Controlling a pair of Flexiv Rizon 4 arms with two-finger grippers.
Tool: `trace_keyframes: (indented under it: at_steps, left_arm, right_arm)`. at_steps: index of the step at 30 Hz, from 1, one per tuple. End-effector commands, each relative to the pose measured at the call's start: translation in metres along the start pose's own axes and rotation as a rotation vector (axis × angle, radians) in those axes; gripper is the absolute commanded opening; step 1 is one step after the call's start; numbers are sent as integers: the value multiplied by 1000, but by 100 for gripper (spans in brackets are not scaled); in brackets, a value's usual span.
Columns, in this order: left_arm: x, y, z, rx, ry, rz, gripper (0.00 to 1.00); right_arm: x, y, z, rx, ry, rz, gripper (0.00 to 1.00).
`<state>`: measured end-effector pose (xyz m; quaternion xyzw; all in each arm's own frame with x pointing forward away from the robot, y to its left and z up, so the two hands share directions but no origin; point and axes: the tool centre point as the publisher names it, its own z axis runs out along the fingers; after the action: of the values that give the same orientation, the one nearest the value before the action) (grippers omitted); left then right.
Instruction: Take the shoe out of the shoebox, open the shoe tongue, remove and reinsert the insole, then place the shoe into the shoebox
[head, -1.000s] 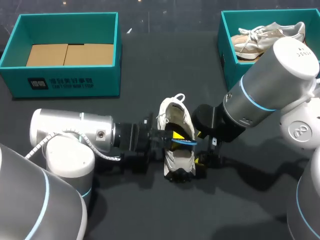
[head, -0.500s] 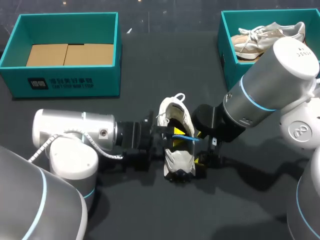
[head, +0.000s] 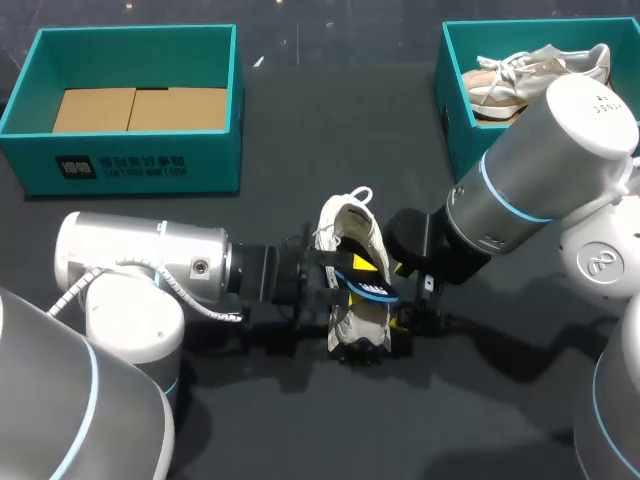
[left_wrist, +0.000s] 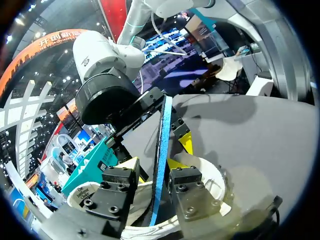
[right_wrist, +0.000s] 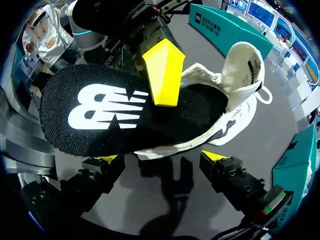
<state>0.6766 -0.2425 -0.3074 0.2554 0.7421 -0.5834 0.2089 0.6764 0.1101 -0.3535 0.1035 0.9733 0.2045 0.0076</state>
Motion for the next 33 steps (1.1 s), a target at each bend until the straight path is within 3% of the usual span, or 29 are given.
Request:
trace_keyframes:
  at_steps: [1, 18, 24, 25, 26, 27, 33]
  left_arm:
    - [3, -3, 0, -1, 11, 8, 0]
    - [-1, 48, 7, -111, -26, 47, 0]
    - [-3, 49, 1, -112, -21, -1, 0]
    - [-3, 46, 0, -104, -21, -10, 3]
    - [-3, 43, -1, -103, -21, -10, 24]
    - [-2, 39, -2, -100, -22, -9, 33]
    - [-1, 13, -7, -45, -8, -3, 40]
  right_arm:
    - [1, -1, 0, -1, -2, 0, 100]
    - [1, -1, 0, -1, -2, 0, 100]
    - [1, -1, 0, -1, -2, 0, 100]
    - [1, -1, 0, -1, -2, 0, 100]
    - [1, -1, 0, -1, -2, 0, 100]
    - [1, -1, 0, -1, -2, 0, 100]
    - [1, -1, 0, -1, -2, 0, 100]
